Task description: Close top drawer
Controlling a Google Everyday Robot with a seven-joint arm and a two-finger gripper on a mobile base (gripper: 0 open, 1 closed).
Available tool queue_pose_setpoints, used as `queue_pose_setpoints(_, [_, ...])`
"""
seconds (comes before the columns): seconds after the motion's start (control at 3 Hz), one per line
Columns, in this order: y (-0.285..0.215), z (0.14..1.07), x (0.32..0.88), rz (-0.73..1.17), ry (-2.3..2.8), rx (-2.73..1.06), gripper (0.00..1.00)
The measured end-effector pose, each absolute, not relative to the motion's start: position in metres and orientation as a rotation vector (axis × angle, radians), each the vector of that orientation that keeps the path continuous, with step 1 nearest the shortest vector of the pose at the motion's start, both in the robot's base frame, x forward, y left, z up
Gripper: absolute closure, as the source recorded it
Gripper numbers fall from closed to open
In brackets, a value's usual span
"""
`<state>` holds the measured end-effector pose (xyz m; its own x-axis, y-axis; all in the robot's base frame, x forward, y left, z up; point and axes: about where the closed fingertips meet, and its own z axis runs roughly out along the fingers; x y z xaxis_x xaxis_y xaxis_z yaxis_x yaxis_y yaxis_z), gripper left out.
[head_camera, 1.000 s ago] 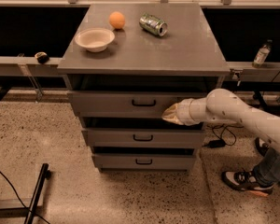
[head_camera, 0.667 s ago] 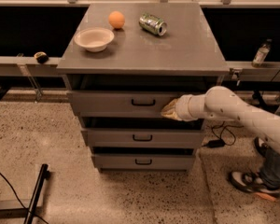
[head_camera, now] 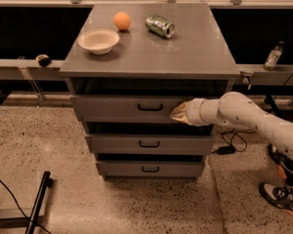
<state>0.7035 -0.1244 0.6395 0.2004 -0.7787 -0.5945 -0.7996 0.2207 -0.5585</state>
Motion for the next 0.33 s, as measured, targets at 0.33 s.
queue_pose_setpoints(0.33, [-0.1255,0.6557,0.6669,0.072,1.526,-1.603,1.0])
